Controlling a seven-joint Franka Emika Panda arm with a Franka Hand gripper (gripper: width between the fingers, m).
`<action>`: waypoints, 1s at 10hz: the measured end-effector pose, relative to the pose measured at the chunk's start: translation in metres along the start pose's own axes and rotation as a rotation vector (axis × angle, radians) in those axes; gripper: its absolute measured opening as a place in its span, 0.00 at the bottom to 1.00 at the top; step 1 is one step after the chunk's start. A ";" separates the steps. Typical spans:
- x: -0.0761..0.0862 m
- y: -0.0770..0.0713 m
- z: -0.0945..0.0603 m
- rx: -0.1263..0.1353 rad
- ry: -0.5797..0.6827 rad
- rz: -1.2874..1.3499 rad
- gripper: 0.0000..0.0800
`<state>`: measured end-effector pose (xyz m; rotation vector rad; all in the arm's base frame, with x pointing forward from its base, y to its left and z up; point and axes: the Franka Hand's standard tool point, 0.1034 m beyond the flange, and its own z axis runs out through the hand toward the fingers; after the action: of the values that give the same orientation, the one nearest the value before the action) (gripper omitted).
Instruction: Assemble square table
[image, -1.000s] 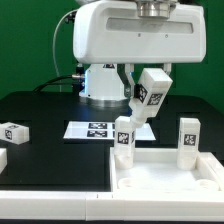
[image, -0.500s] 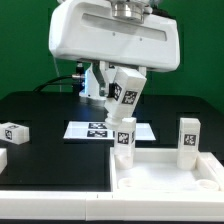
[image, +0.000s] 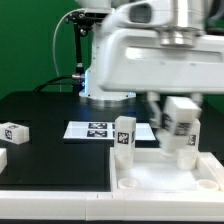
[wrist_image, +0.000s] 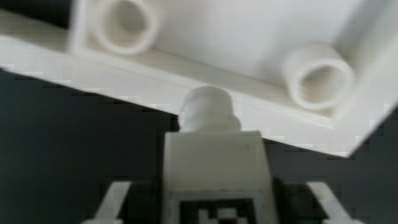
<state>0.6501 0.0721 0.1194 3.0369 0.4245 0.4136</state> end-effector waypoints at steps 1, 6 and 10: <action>-0.001 0.008 -0.001 -0.010 0.012 -0.023 0.36; -0.008 0.020 0.003 0.017 0.002 0.071 0.36; -0.004 -0.007 0.013 0.093 0.014 0.238 0.36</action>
Offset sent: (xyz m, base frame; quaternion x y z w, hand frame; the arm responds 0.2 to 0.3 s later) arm 0.0000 0.0000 0.0000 0.0000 0.0000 0.0000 1.0000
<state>0.6478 0.0774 0.1052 3.1881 0.0839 0.4380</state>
